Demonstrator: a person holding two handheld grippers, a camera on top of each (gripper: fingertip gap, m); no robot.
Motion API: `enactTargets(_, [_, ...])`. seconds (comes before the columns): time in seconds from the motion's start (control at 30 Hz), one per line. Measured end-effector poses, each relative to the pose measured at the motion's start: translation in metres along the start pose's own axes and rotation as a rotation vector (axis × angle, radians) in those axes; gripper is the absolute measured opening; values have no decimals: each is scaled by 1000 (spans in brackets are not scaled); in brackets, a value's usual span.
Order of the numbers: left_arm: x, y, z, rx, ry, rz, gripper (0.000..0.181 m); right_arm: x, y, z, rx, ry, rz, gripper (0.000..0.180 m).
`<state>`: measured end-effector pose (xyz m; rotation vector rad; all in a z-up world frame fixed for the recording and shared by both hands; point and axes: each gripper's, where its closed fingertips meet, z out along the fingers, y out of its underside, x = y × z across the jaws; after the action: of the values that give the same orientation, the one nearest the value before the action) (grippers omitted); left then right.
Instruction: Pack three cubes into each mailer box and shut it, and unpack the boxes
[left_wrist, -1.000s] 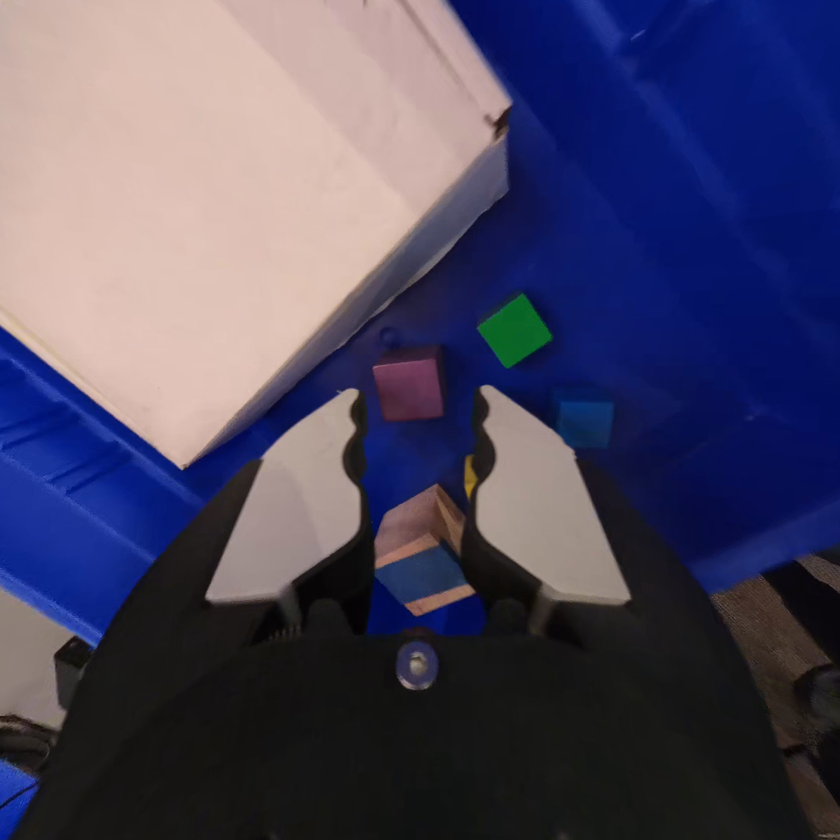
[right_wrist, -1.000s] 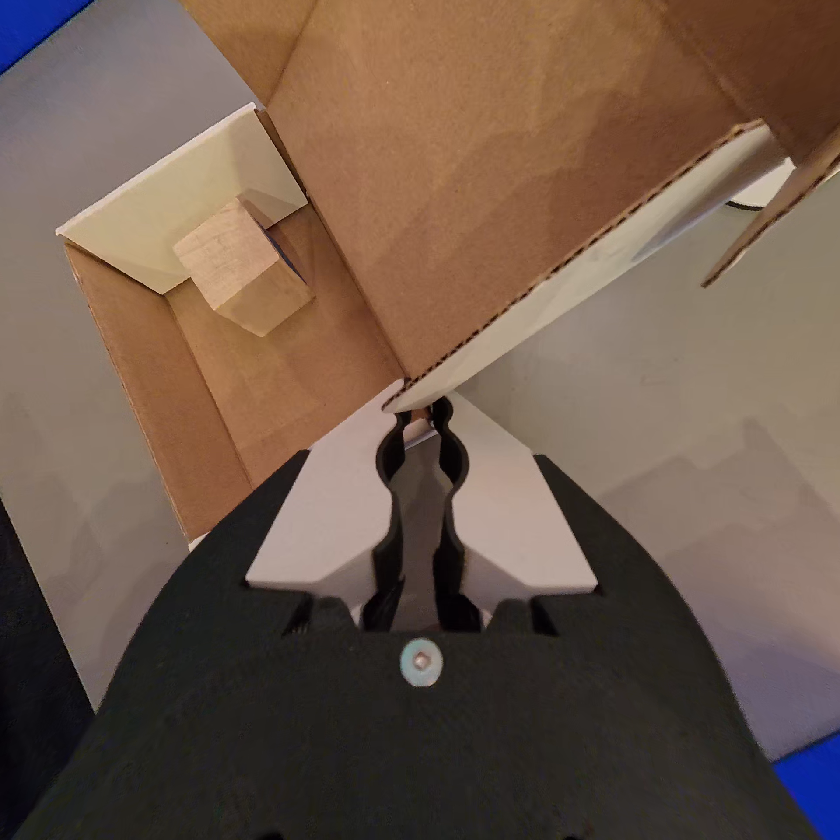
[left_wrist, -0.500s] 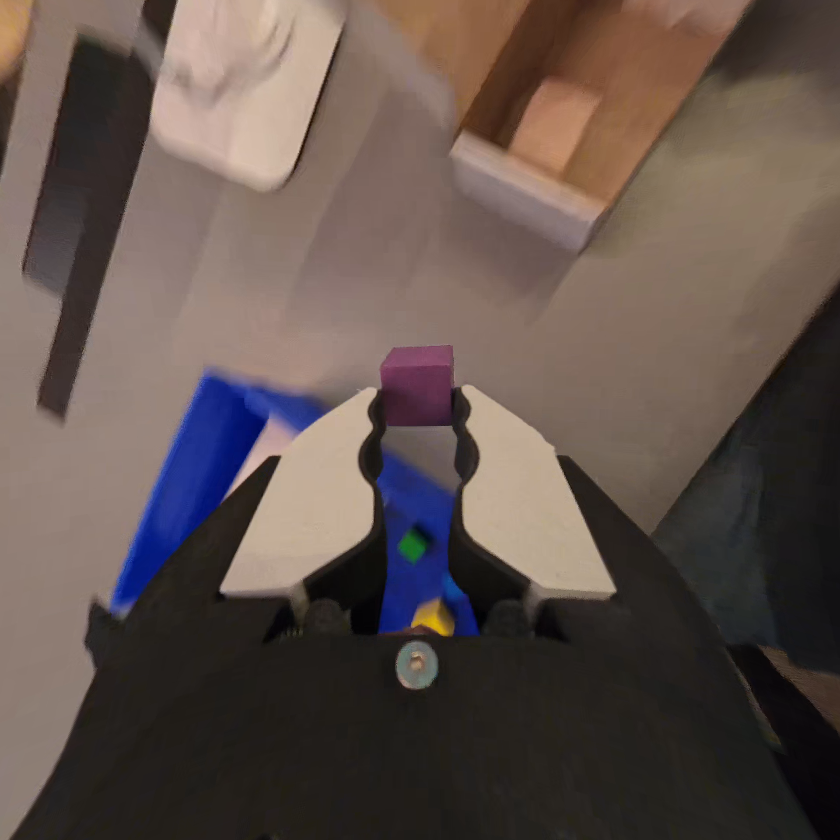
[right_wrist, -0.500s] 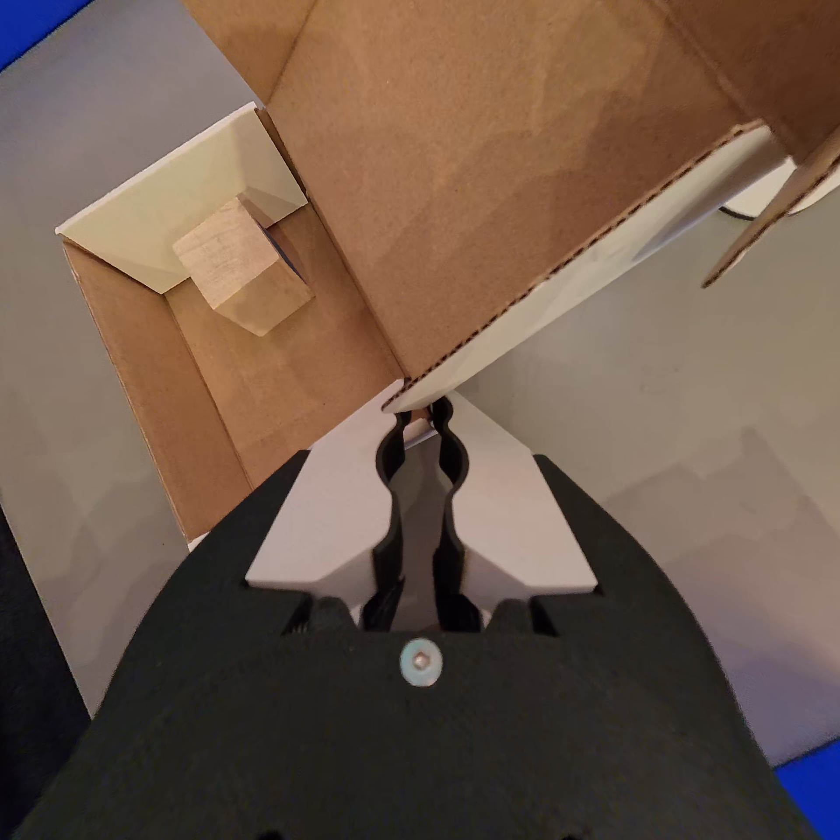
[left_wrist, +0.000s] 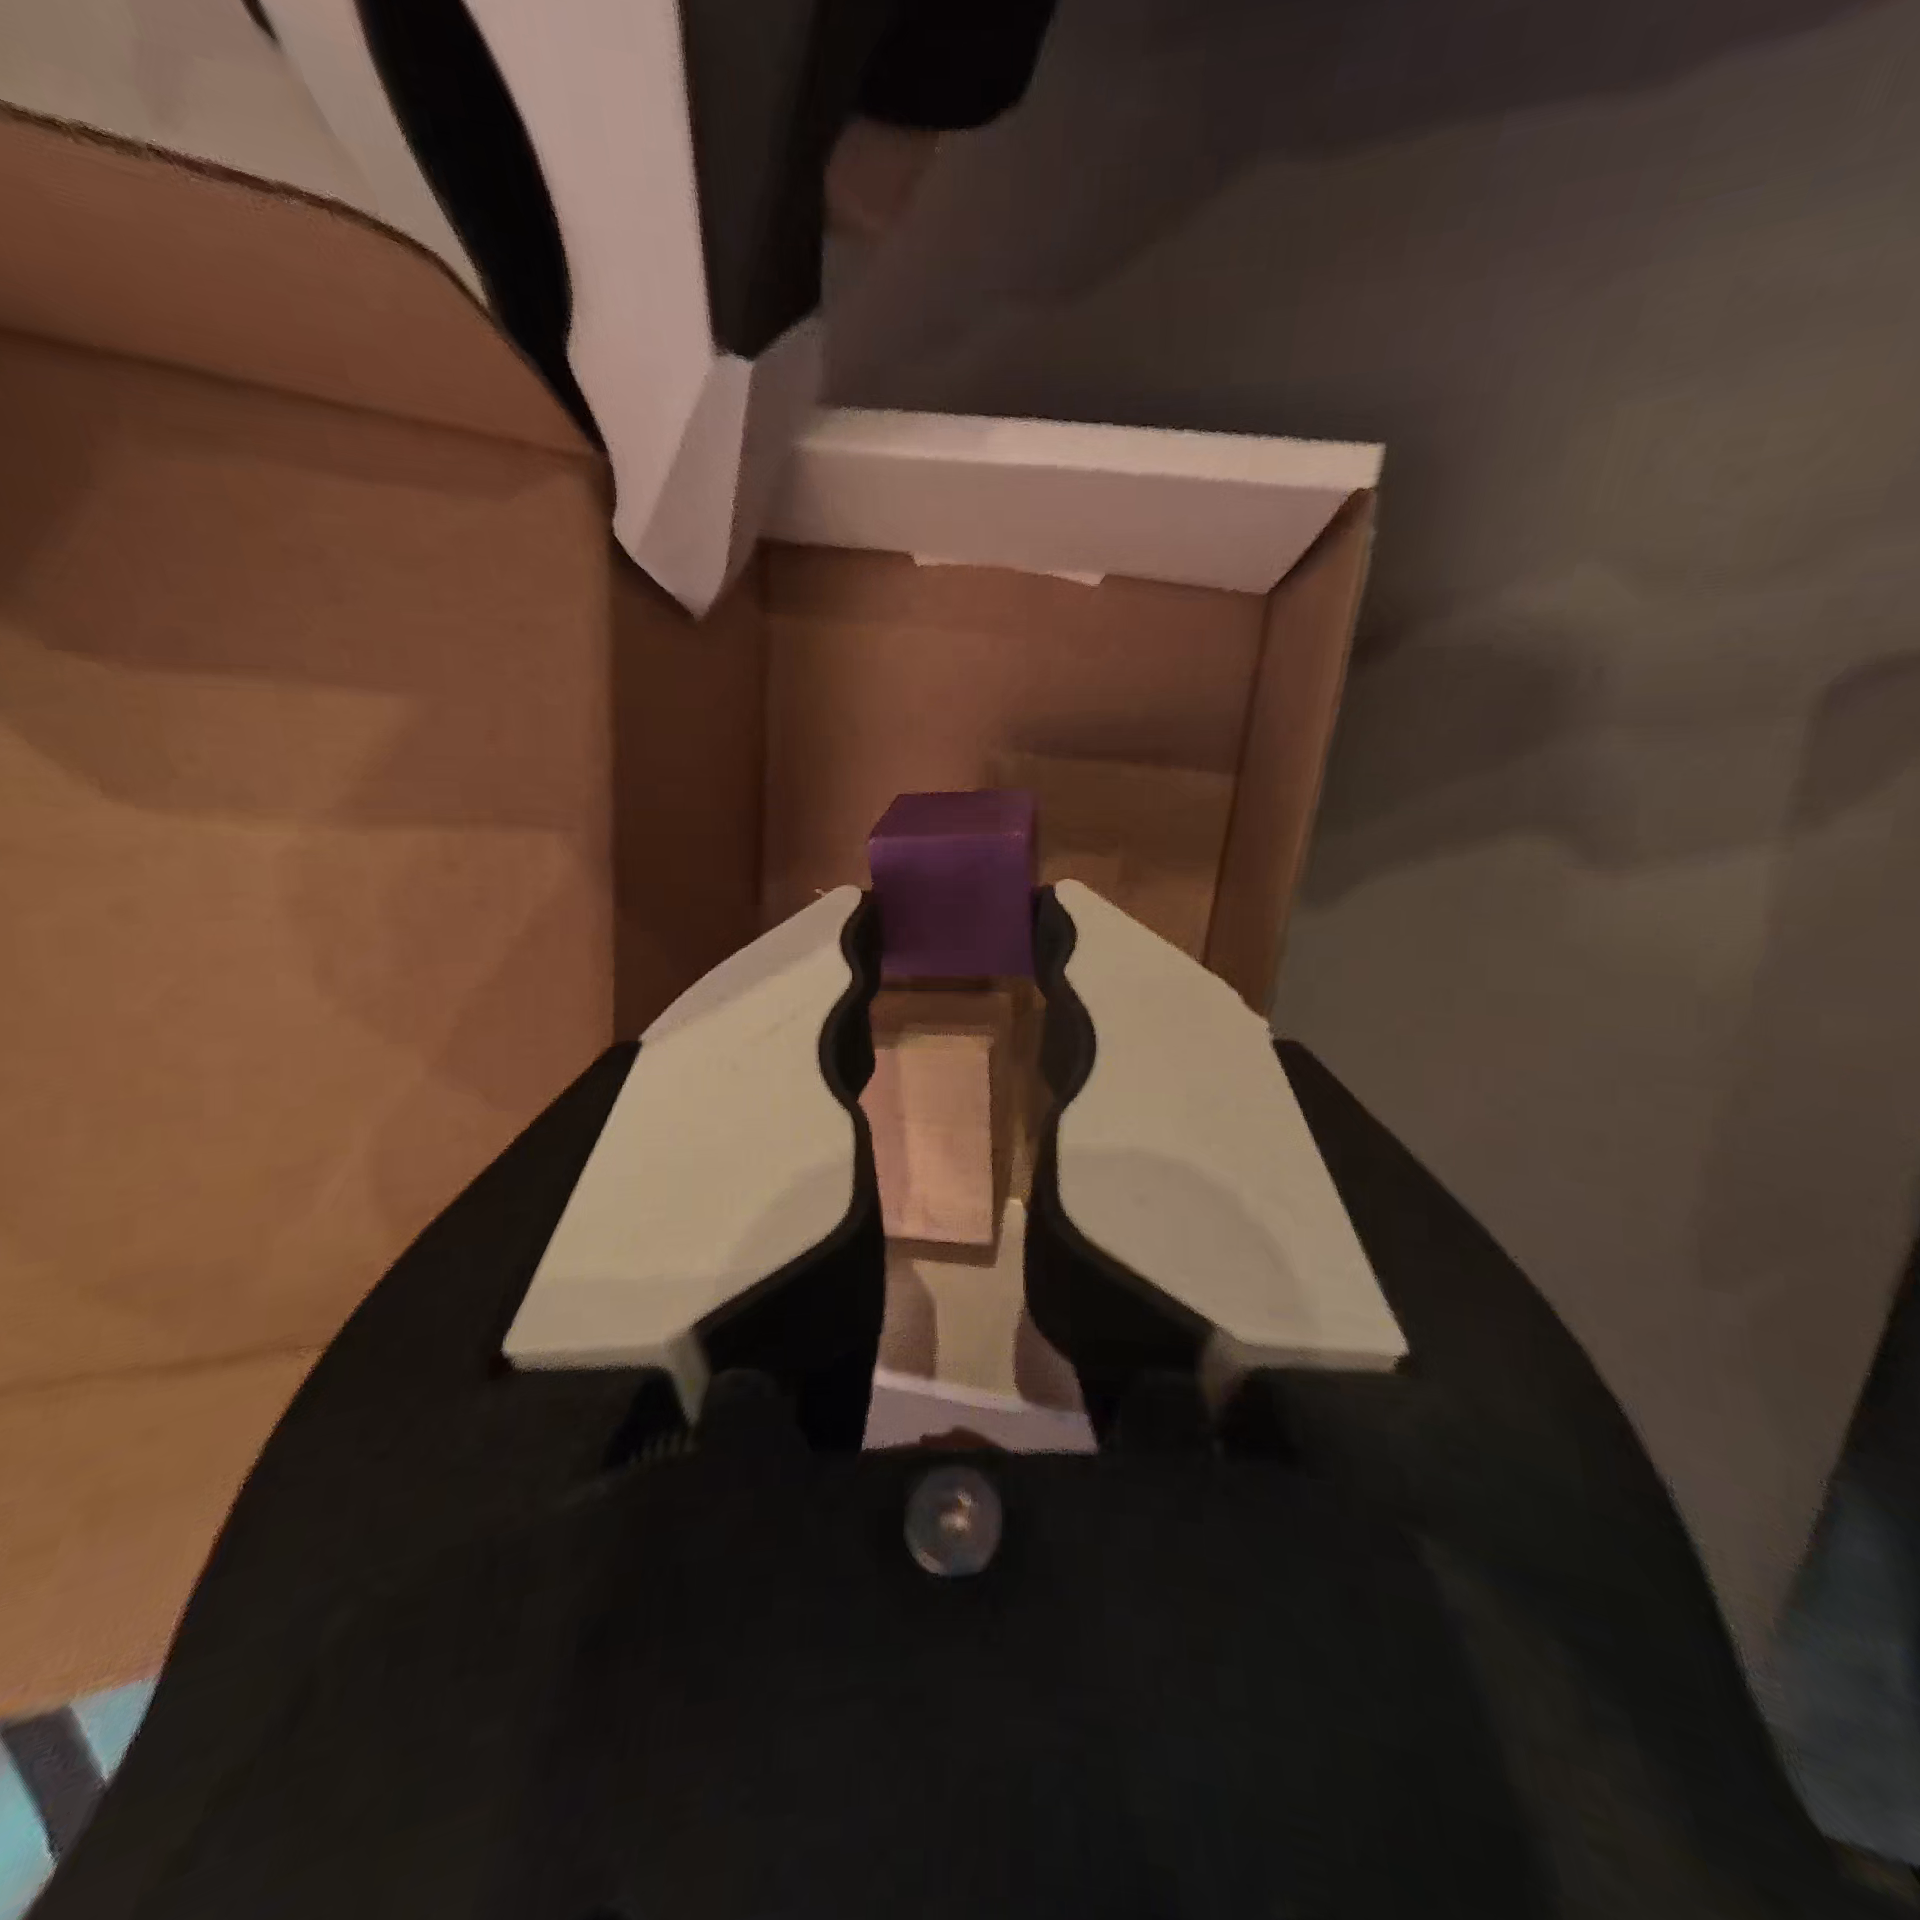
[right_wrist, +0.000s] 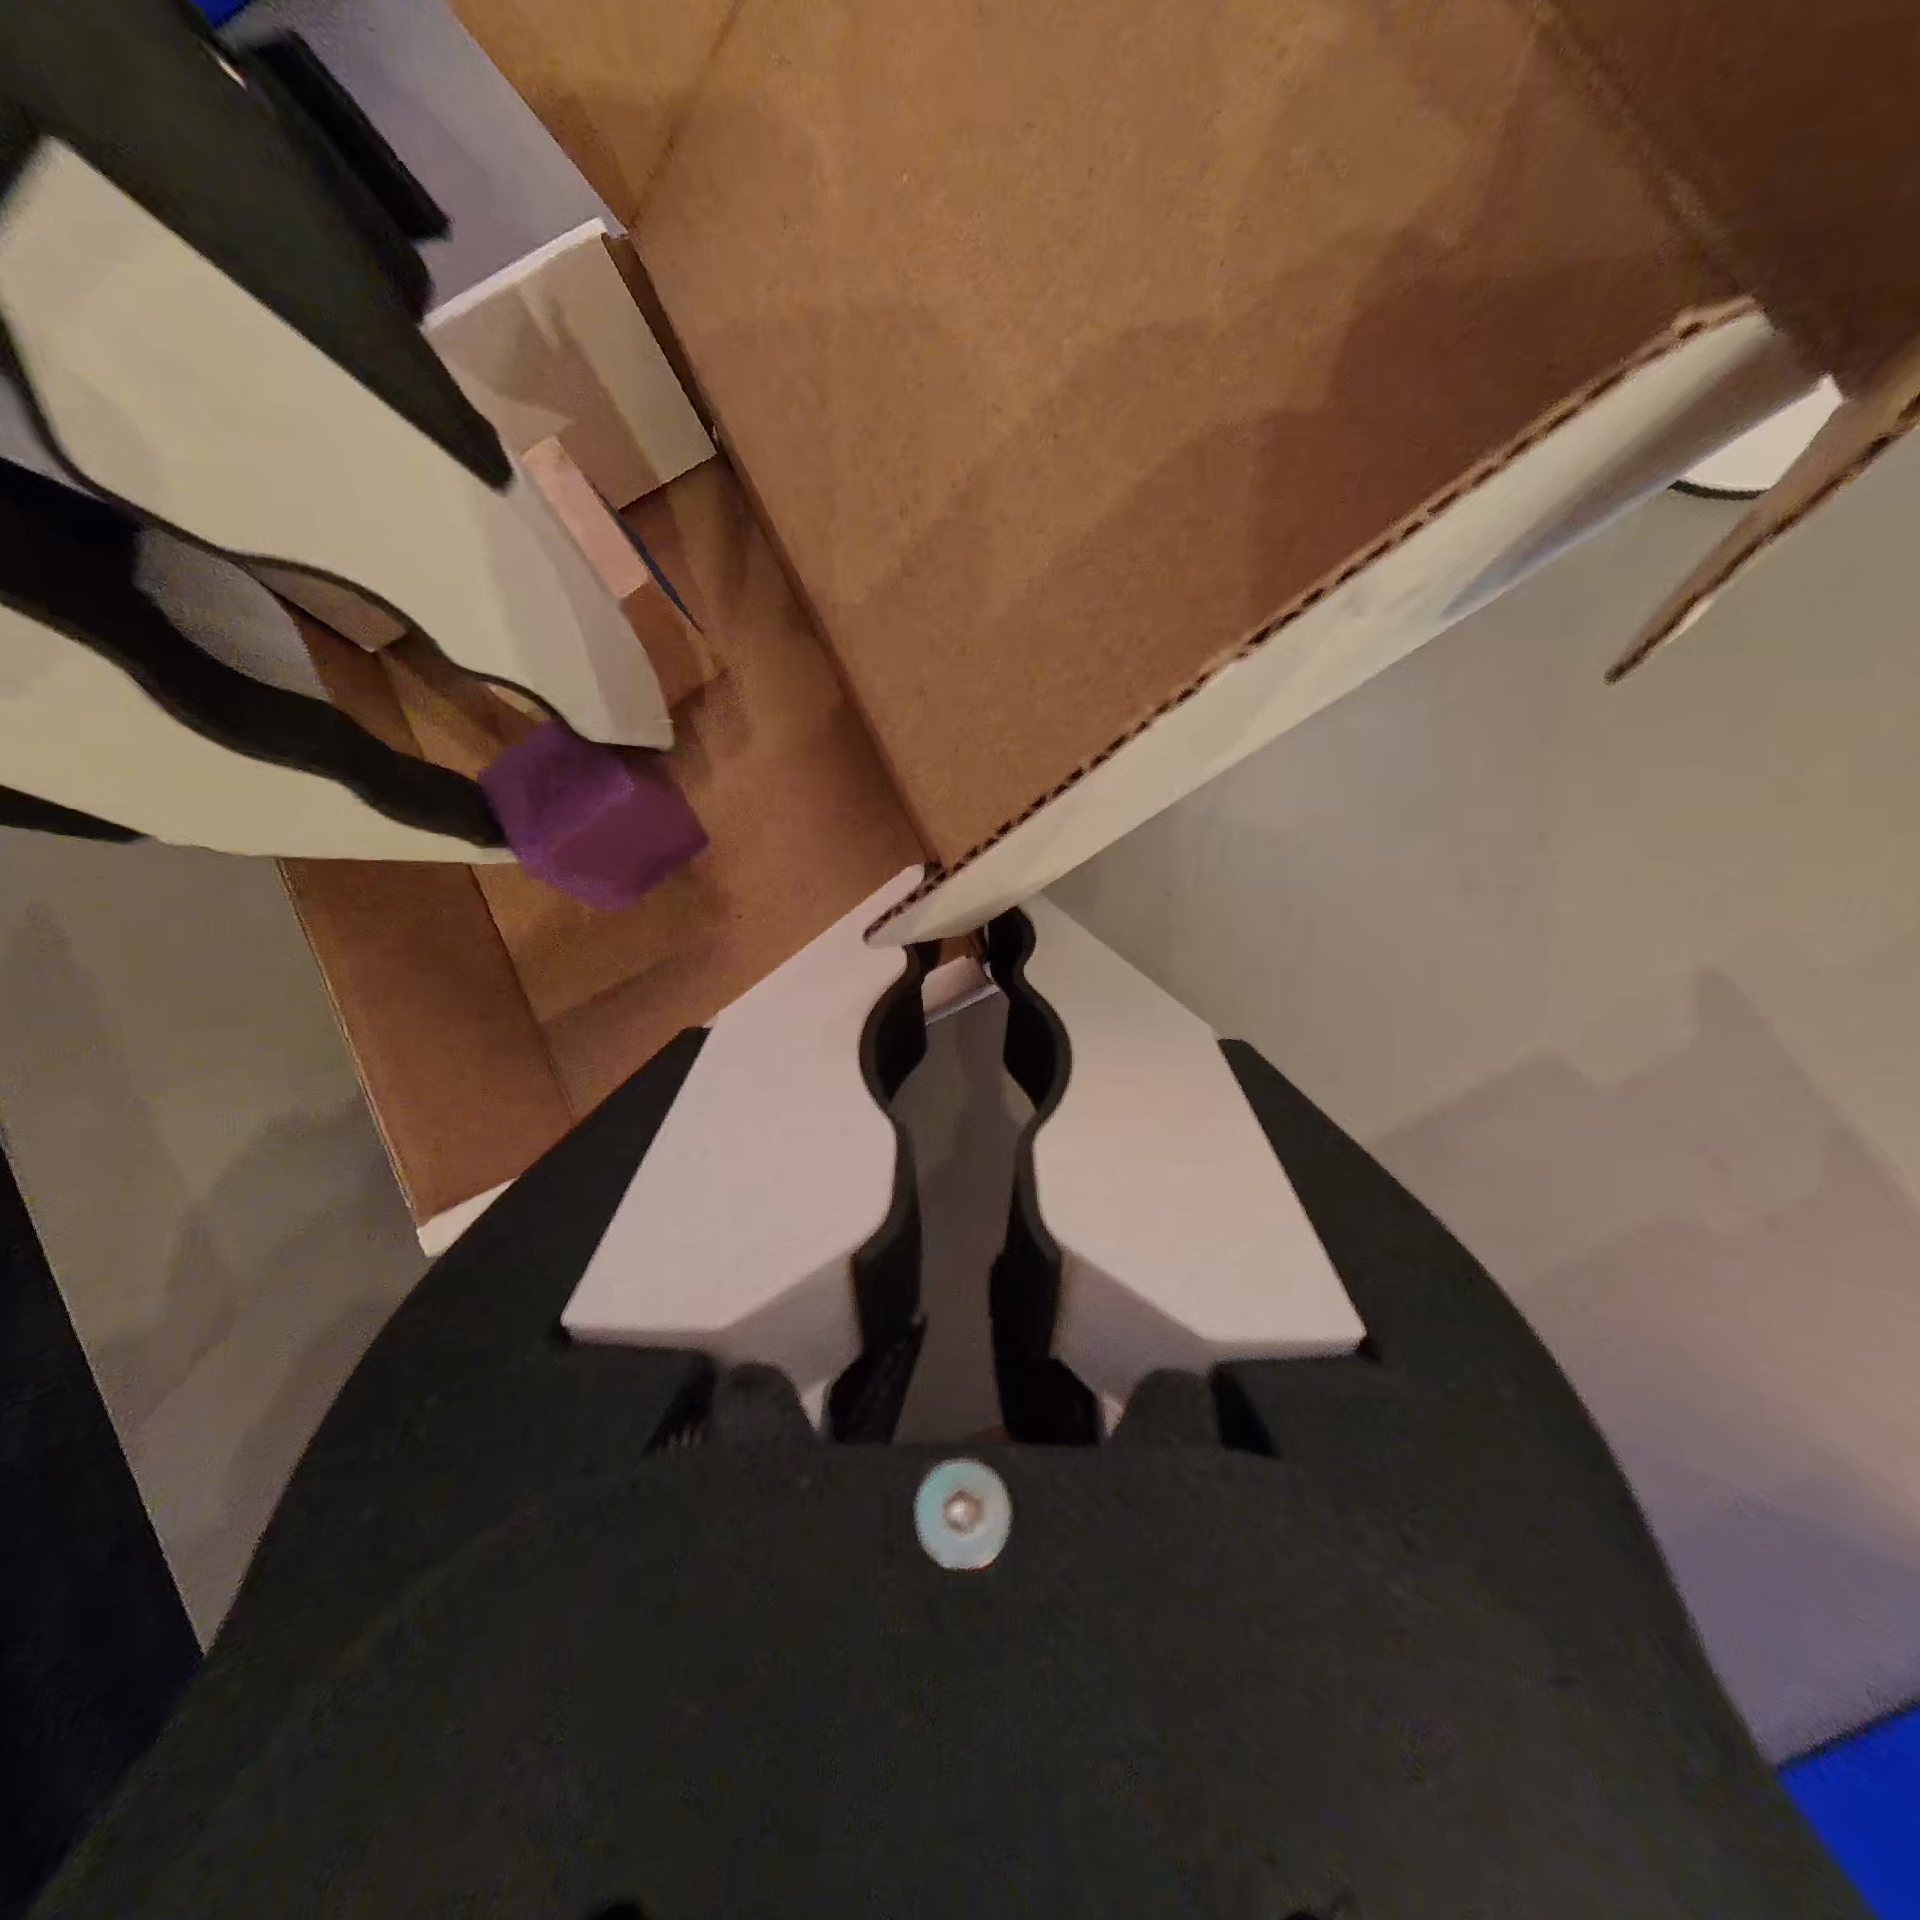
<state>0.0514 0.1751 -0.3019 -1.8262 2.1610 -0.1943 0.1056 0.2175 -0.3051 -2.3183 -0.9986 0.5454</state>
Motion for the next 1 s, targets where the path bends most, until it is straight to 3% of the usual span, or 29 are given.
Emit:
enactTargets(0.27, [-4, 17, 20, -115, 26, -1, 28, -1, -1, 0, -2, 2, -9, 6])
enactTargets(0.37, [-2, 15, 14, -93, 31, -2, 44, 0, -1, 0, -2, 2, -5, 6])
enactTargets(0.47, [-3, 13, -10, -34, -28, -13, 51, 0, 0, 0, -2, 5, -6, 6])
enactTargets(0.57, [1, 28, -61, 10, -141, -32, 51, 0, 0, 0, -1, 4, -6, 6])
enactTargets(0.67, [9, 74, -125, 28, -262, -102, 45, 0, 0, 0, 1, 0, -4, 6])
enactTargets(0.77, [17, 155, -169, -42, -337, -231, 45, 1, 0, 0, 1, -6, -1, 6])
enactTargets(0.87, [33, 235, -189, -151, -355, -413, 48, 1, 0, 0, 0, -5, 0, 6])
enactTargets(1.0, [53, 292, -175, -156, -313, -628, 42, 1, -1, 0, -4, 1, 2, 6])
